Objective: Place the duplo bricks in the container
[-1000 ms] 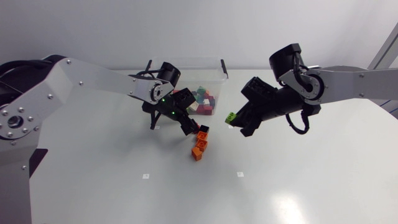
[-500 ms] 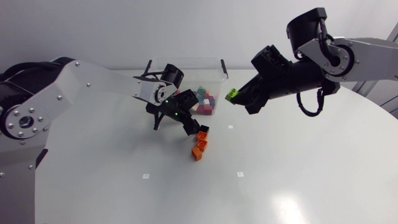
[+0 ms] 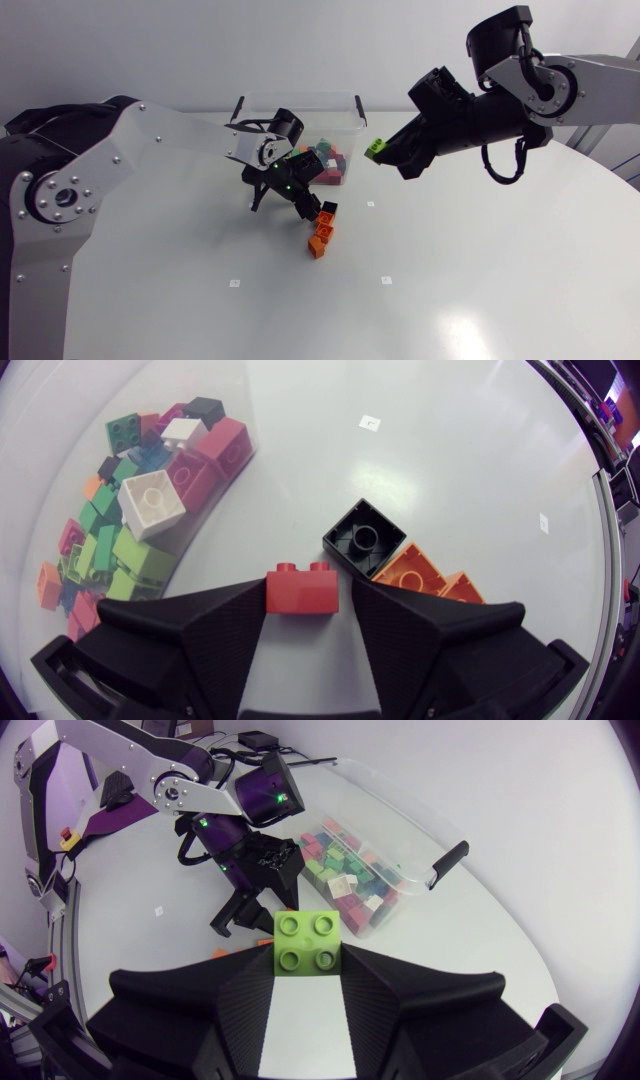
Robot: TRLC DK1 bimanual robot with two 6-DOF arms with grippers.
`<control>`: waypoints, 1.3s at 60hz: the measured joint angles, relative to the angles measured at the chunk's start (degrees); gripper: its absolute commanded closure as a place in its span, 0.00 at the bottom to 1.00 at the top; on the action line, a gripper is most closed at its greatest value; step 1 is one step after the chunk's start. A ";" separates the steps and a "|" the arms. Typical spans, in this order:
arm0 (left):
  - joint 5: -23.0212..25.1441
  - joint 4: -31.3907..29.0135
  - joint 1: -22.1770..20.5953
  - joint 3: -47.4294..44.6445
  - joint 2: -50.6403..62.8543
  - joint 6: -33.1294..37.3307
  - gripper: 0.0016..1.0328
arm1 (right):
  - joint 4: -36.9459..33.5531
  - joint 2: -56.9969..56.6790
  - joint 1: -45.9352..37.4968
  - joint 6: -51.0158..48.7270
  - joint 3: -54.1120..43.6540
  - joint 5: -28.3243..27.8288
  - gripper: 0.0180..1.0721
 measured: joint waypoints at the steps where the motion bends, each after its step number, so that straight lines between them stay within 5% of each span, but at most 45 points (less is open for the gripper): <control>1: 0.00 -0.13 -0.04 0.00 0.00 0.00 0.61 | 0.00 0.00 0.00 0.02 0.00 0.00 0.73; 13: 0.00 -0.74 -0.13 0.00 -0.13 0.11 0.69 | 0.72 0.00 0.00 3.28 3.34 0.02 0.73; 74: 0.04 -1.62 6.73 -10.99 -24.57 0.17 0.69 | 15.56 27.80 6.45 19.58 26.84 12.39 0.73; 78: 0.07 -1.62 7.02 -10.99 -24.59 -0.04 0.69 | 15.58 29.73 7.02 19.78 28.89 13.27 0.67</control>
